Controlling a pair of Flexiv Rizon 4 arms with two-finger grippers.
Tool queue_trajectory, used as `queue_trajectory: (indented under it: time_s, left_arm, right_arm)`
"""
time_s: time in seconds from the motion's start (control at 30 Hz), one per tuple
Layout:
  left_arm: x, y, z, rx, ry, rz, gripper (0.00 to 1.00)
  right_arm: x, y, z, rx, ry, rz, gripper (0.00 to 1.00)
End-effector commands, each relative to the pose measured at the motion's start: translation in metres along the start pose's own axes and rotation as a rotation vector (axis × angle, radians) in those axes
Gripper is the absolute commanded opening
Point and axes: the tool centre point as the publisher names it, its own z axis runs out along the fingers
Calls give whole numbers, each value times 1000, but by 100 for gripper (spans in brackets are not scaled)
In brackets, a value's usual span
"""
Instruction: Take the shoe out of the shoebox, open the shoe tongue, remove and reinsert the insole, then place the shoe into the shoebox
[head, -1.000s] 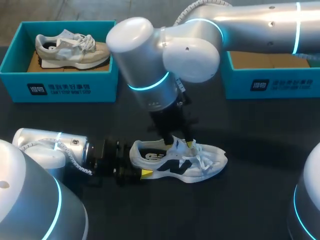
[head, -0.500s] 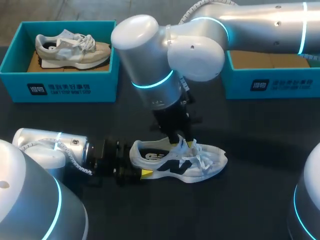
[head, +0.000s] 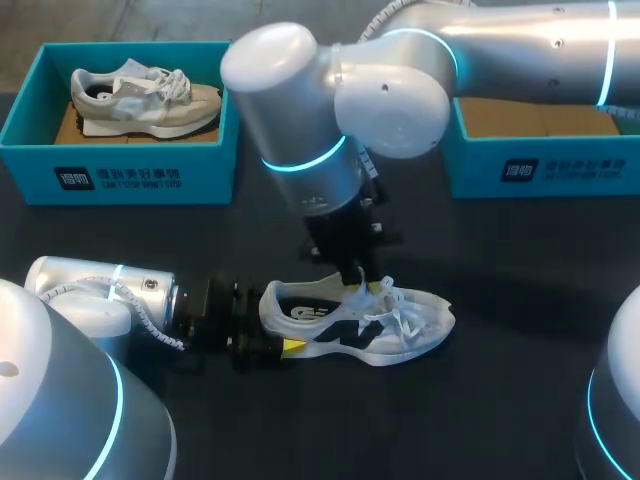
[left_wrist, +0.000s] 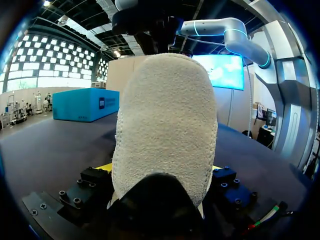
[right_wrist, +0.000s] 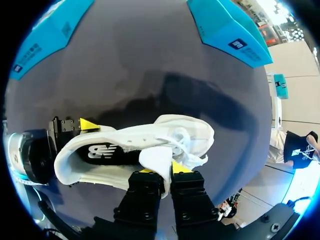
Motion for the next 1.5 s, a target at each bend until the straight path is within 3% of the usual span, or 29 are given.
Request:
queue_trajectory:
  time_s: [0.03, 0.43, 0.6, 1.13, 1.5]
  left_arm:
    - [-1, 0, -1, -2, 2, 0, 0]
    - [-1, 0, -1, -2, 2, 0, 0]
    - [-1, 0, -1, -2, 2, 0, 0]
    - [-1, 0, -1, -2, 2, 0, 0]
    - [-1, 0, -1, -2, 2, 0, 0]
  right_arm:
    - [2, -4, -3, 3, 11, 149, 0]
    - [-20, -1, -1, 30, 134, 92, 0]
    - [-30, -2, 3, 13, 231, 66, 0]
    - [-51, -10, 12, 1, 397, 12, 0]
    - [-63, -1, 24, -9, 479, -38, 0]
